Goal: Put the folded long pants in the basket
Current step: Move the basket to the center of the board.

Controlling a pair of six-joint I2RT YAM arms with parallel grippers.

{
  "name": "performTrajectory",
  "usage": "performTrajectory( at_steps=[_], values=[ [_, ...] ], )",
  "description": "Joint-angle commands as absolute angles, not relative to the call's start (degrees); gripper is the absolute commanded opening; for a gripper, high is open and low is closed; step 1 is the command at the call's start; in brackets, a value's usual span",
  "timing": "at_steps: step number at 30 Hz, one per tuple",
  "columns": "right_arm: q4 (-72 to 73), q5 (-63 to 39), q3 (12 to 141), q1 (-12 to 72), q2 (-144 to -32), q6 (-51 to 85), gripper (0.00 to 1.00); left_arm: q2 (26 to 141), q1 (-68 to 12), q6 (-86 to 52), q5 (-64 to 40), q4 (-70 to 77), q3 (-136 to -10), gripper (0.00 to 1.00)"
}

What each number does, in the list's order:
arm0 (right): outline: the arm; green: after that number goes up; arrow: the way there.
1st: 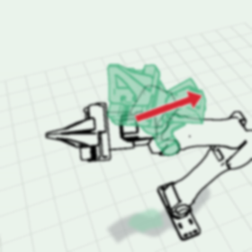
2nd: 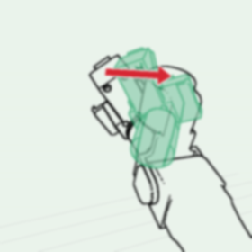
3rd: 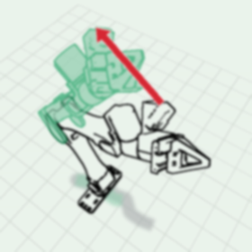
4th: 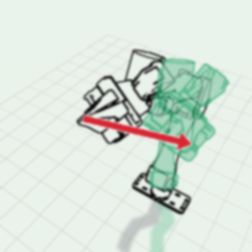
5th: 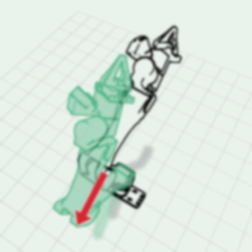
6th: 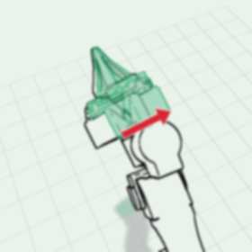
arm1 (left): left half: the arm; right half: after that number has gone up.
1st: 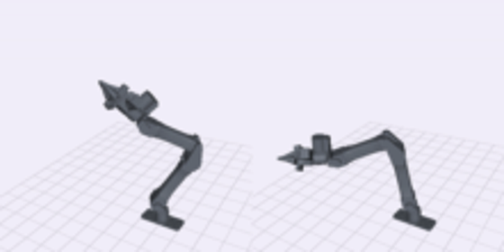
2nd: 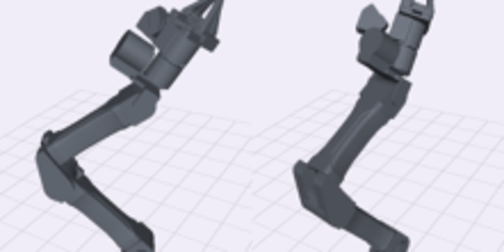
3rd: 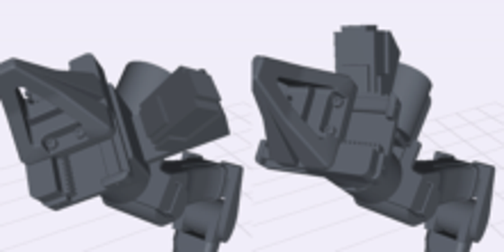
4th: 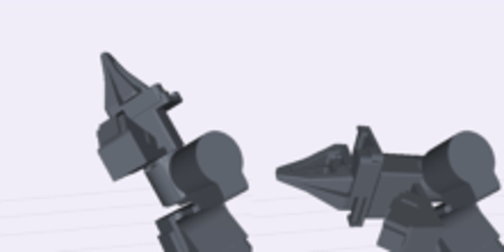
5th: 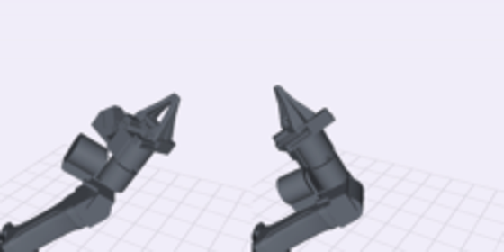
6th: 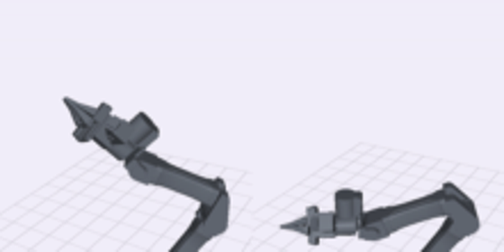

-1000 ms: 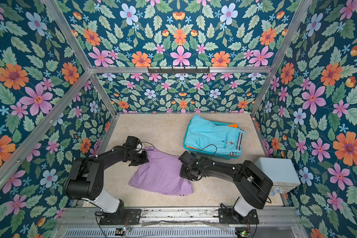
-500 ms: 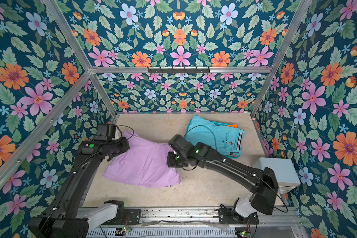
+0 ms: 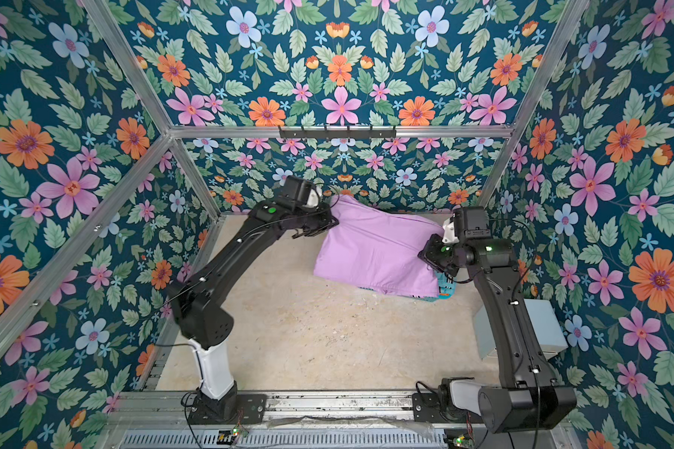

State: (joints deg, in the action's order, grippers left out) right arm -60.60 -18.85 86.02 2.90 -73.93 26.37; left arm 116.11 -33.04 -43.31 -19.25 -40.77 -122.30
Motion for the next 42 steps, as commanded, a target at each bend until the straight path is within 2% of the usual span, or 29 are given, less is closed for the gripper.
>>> performTrajectory(
  at_steps=[1, 9, 15, 19, 24, 30, 32, 36, 42],
  values=[
    [-64.25, -13.91, 85.93, -0.28, -74.67, 23.33, 0.0, 124.53, -34.07, -45.59, -16.14, -39.64, -130.77, 0.0],
    [-62.39, -12.52, 86.21, -7.16, -82.57, 21.07, 0.0, 133.68, -34.54, -48.45, -20.23, -29.5, -133.12, 0.0],
    [-58.87, -14.97, 84.48, -6.98, -90.35, 20.93, 0.0, 139.0, -34.54, -46.44, -20.42, -29.19, -131.27, 0.0],
    [-57.82, -14.15, 82.62, -2.91, -93.77, 20.67, 0.0, 138.25, -34.3, -43.55, -16.7, -29.5, -125.92, 0.0],
    [-54.89, -15.31, 78.7, 5.34, -94.48, 22.95, 0.0, 128.51, -31.99, -41.93, -14.54, -25.78, -108.62, 0.0],
    [-53.09, -15.29, 79.02, 21.94, -93.8, 27.46, 0.0, 107.87, -28.09, -38.53, -11.81, -24.91, -83.14, 0.0],
    [-54.46, -14.7, 81.67, 25.12, -93.69, 28.04, 0.0, 101.22, -25.73, -37.95, -11.86, -25.65, -77.95, 0.0],
    [-56.87, -13.87, 87.84, 25.54, -92.01, 29.44, 0.0, 93.77, -21.74, -35.31, -12.29, -34.19, -80.33, 0.0],
    [-61.46, -15.73, 95.27, 25.16, -91.17, 29.44, 0.0, 90.29, -21.56, -34.63, -14.11, -42.29, -88.64, 0.0]
  ],
)
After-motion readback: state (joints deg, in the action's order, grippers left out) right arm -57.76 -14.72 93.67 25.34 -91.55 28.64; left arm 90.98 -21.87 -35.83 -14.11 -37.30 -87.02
